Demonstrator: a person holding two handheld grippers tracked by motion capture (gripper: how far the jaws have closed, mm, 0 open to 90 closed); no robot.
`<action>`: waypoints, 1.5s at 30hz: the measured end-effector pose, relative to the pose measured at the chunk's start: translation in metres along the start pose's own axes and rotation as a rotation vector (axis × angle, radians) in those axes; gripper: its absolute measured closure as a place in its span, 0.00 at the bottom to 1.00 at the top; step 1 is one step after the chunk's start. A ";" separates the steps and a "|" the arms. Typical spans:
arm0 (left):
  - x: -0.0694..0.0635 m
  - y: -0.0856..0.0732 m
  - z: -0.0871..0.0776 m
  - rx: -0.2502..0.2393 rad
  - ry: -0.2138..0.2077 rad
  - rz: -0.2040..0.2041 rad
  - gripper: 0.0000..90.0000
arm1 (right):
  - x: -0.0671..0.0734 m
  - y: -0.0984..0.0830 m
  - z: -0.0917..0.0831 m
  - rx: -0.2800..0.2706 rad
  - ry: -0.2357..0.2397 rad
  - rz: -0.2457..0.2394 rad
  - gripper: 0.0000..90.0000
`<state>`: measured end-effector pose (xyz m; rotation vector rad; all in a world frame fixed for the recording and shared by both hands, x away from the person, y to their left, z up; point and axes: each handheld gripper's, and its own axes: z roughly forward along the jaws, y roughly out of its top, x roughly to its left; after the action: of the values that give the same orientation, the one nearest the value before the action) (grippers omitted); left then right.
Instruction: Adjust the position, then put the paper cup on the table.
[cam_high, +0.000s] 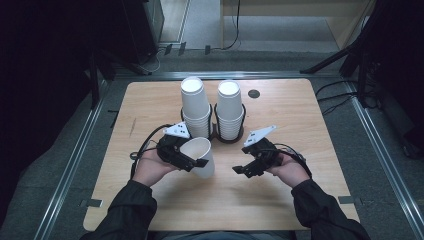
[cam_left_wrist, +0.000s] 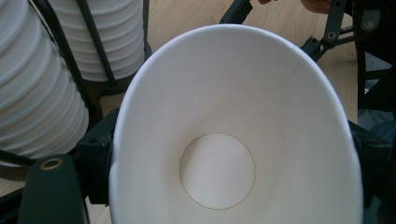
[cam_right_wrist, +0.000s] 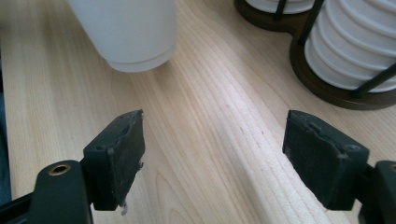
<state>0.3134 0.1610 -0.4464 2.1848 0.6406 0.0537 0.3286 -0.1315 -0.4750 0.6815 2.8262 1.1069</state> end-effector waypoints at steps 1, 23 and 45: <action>0.000 0.000 -0.001 0.001 0.002 -0.001 0.18 | -0.001 0.000 0.000 -0.001 -0.002 0.002 0.23; 0.027 -0.009 -0.017 0.017 0.081 -0.037 0.18 | -0.011 -0.005 -0.007 -0.021 -0.058 0.019 0.23; 0.059 -0.017 -0.031 0.025 0.118 -0.089 0.18 | -0.021 -0.016 -0.014 -0.028 -0.087 0.066 0.23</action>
<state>0.3496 0.2193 -0.4491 2.1864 0.8083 0.1288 0.3388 -0.1598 -0.4777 0.8055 2.7292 1.0961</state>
